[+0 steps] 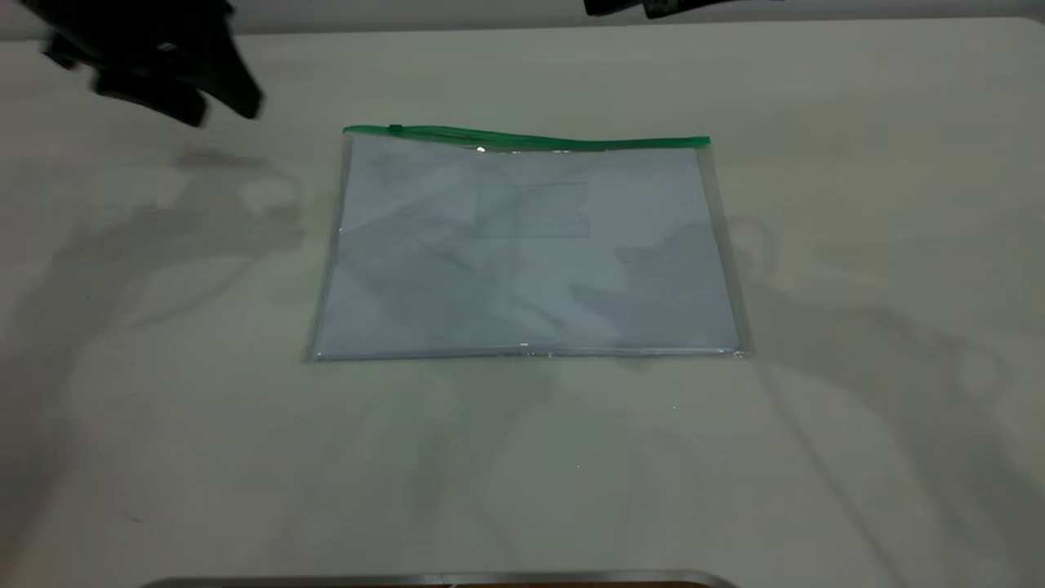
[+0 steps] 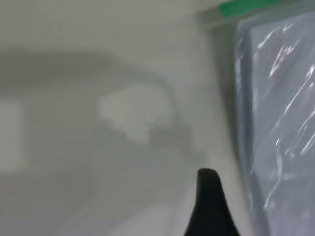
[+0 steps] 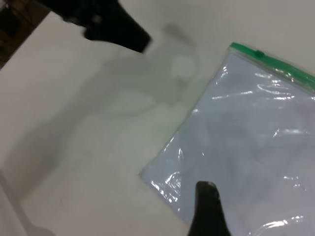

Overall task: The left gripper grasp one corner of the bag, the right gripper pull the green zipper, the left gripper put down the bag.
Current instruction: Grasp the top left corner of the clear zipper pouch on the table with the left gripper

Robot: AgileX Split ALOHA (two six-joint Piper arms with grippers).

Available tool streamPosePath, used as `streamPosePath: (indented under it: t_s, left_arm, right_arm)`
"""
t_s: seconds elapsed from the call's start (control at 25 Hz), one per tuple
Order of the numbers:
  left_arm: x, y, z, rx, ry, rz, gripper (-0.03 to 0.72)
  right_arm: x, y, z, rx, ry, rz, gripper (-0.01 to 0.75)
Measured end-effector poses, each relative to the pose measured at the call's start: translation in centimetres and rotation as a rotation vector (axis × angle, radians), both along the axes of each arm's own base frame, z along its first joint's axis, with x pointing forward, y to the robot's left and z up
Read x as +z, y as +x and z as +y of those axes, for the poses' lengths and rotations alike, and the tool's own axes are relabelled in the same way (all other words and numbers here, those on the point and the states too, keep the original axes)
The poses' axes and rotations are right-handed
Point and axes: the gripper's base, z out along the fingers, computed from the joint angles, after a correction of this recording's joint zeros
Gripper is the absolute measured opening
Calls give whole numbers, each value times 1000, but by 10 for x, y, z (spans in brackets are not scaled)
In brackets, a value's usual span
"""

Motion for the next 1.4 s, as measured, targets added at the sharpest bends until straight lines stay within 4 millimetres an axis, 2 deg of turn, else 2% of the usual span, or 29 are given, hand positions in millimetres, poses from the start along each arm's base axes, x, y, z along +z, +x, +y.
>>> streamPosePath:
  t_s: [0.24, 0.44, 0.64, 0.84, 0.92, 1.0, 1.16, 1.2, 1.4]
  left_arm:
    - [-50, 33, -12, -30, -137, -3, 590]
    - [-83, 49, -17, -29, -198, 20, 590]
    - [-96, 49, -30, -59, -230, 39, 590]
    - [-97, 46, -48, -128, -232, 30, 577]
    - [-98, 46, -48, -136, -219, 16, 517]
    - [-98, 47, -47, -134, -205, 3, 409]
    - [-90, 50, -47, -177, -184, -44, 114]
    - [-85, 51, -48, -217, -171, -71, 70]
    - [-59, 50, -53, -460, -152, -200, 54]
  right_arm:
    - [-1, 3, 1, -5, 5, 1, 586]
    - [-2, 3, 1, -5, 4, 5, 586]
    - [-3, 4, 0, -14, -4, 3, 586]
    - [-3, 4, 0, -21, -9, 2, 586]
    - [-3, 4, 0, -23, -10, 1, 586]
    - [-3, 4, -1, -24, -11, 1, 586]
    - [-3, 5, -1, -26, -12, 2, 586]
    - [-3, 5, -1, -26, -12, 0, 586]
    - [-9, 23, 5, -3, -26, -20, 586]
